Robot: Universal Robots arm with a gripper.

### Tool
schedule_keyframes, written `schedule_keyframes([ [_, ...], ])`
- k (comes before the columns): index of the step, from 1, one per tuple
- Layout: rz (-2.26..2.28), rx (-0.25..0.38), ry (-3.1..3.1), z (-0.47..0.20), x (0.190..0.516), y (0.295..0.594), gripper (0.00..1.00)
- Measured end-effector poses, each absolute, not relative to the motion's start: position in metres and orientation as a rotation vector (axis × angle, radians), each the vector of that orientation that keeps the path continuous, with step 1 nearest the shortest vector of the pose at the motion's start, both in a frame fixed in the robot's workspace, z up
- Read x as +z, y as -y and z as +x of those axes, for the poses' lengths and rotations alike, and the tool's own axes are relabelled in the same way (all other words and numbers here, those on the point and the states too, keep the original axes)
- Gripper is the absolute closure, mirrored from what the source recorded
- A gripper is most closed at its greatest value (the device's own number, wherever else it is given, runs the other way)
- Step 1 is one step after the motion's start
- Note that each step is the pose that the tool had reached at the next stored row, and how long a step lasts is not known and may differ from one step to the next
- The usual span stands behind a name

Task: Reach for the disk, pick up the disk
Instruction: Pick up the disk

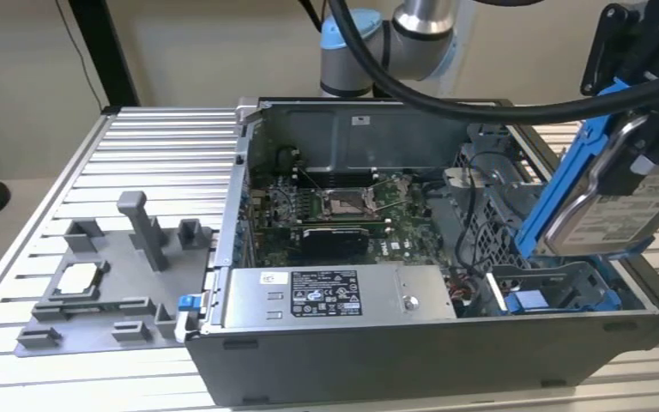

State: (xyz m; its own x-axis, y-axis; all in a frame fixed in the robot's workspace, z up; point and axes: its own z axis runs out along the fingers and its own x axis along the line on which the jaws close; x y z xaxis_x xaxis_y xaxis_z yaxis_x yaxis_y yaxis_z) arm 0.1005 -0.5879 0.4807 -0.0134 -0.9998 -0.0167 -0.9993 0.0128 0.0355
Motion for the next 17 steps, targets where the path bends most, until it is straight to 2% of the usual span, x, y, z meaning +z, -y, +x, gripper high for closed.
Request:
schedule_keyframes([
  [9,2.197,-0.058,2.226,0.101,0.480,0.603,1.00],
  [17,2.197,-0.058,2.226,0.097,0.480,0.598,1.00],
])
